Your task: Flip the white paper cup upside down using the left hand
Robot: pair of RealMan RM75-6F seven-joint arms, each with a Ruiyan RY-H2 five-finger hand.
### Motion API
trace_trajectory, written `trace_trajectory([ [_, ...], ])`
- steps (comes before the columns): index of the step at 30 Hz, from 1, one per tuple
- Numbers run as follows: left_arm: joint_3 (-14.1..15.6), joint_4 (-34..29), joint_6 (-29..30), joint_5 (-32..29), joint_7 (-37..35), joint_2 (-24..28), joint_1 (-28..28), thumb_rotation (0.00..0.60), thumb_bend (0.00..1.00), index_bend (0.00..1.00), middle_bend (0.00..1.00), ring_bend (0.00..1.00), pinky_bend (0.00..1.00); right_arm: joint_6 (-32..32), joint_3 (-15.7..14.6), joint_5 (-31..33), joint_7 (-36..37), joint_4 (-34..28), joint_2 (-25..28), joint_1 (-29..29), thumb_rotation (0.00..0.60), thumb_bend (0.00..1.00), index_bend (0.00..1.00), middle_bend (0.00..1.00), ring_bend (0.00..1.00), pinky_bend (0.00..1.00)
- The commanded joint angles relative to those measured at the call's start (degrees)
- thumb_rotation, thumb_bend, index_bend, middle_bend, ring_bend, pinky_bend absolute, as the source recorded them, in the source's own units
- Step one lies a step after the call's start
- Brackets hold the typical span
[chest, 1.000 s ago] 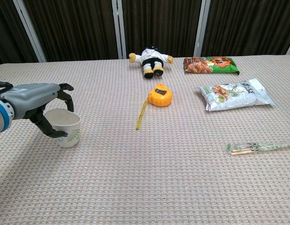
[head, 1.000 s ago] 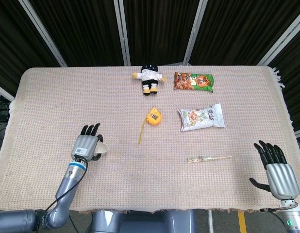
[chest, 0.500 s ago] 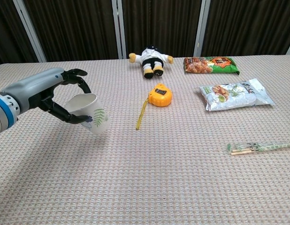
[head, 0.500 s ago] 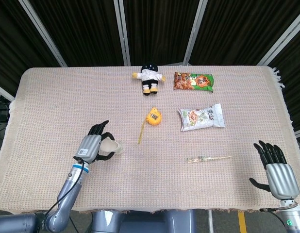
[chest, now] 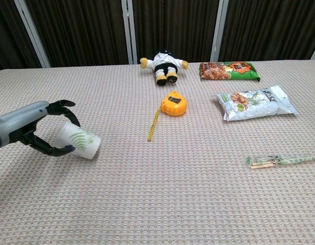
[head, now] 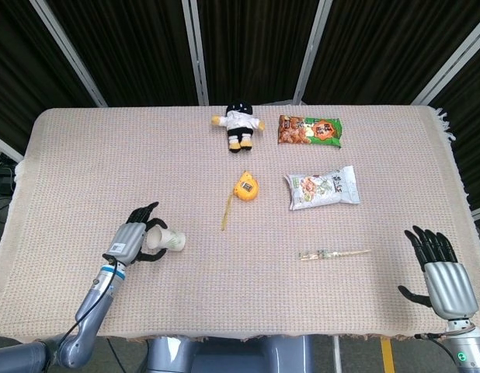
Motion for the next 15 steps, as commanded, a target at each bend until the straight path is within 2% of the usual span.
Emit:
trace_trajectory([
  [1,0.2,-0.5,-0.3,-0.5,0.2,1.5,0.5,0.6,0.19,0.15,0.0,0.0,0.0,0.0,0.0,0.0,-0.2,0.0,-0.1,0.0,0.6,0.06,0.0,0.0,0.0,0.0],
  [2,0.1,-0.9,-0.3,-0.5,0.2,2.0,0.6,0.6,0.18,0.08,0.0,0.0,0.0,0.0,-0.1,-0.1,-0.3,0.0,-0.1,0.0,0.6,0.06,0.0,0.0,0.0,0.0],
  [4,-0.1,-1.7,0.0,-0.7,1.3,3.0,0.6,0.6,0.16,0.02,0.0,0.0,0.0,0.1,-0.1,-0.2,-0.5,0.0,-0.3,0.0,0.6,0.06,0.0,0.0,0.0,0.0],
  [6,-0.3,-2.8,-0.2,-1.6,3.1,3.7,0.4,0.6,0.16,0.0,0.0,0.0,0.0,0.1,-0.1,-0.3,-0.7,0.0,-0.4,0.0,0.6,0.06,0.0,0.0,0.0,0.0],
  [11,-0.6,-4.4,-0.5,-4.5,8.7,4.0,-0.6,0.6,0.15,0.06,0.0,0.0,0.0,0.2,-0.2,-0.4,-0.9,-0.2,-0.4,0.0,0.6,0.06,0.0,0.0,0.0,0.0],
  [15,-0.5,-5.5,0.0,-8.1,18.0,3.1,-2.3,0.6,0.15,0.11,0.0,0.0,0.0,0.2,-0.2,-0.4,-0.8,-0.2,-0.3,-0.1,0.6,0.06,0.0,0.0,0.0,0.0],
])
